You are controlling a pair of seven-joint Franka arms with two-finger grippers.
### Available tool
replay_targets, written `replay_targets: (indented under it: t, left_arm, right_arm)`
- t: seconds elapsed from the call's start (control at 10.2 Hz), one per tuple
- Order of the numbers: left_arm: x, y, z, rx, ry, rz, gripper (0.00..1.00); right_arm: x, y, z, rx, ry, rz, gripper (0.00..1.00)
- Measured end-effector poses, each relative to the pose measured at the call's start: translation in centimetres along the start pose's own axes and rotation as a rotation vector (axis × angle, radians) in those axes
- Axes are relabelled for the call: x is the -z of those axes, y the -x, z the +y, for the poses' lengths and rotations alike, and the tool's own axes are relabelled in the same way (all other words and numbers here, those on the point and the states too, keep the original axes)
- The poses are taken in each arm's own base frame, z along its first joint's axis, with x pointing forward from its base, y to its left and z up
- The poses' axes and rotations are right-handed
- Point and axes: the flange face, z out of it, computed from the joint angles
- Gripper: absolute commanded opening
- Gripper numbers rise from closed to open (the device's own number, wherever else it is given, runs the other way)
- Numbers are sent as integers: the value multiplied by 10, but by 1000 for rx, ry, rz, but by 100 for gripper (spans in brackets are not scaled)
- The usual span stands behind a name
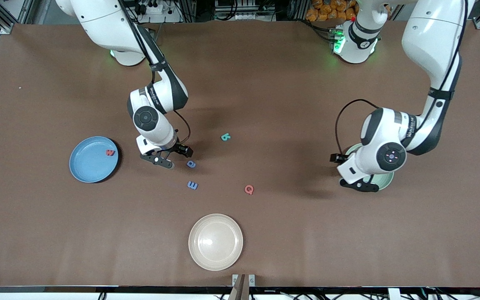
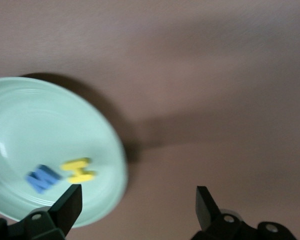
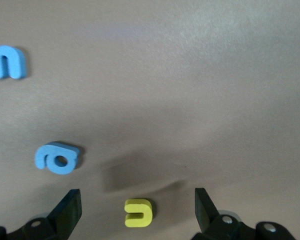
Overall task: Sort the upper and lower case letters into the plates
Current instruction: 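Grasp the yellow u with the right gripper while the left gripper reaches pink letter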
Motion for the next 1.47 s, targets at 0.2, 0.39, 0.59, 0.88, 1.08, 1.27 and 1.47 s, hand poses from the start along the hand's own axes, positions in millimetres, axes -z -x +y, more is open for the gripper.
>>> replay_targets:
  t: [0.2,0.39,0.59,0.88,1.08,1.27,1.47]
  left_arm:
    - [12,-8,38,80,25,34,100]
    - [16,-22,89,94,55,100,100]
    - [30,-40,134,86,124,234,100]
    - [11,-55,163,60,169,377,100]
    - [-22,-52,207,73,97,414,100]
    - [-54,-43,262,145,58,465,100]
    - [-67,-40,286,221,91,495,100]
  right_arm:
    - [-5,3,5,-30,-15,-10,100]
    - [-6,4,5,-52,-29,-20,100]
    - [-11,9,8,-55,-28,-23,100]
    - [-18,14,11,-53,-24,-26,100]
    - [-19,20,7,-42,-27,-29,42]
    - [-18,24,2,-33,-36,-24,5]
    - [-13,23,2,-33,-44,-20,0]
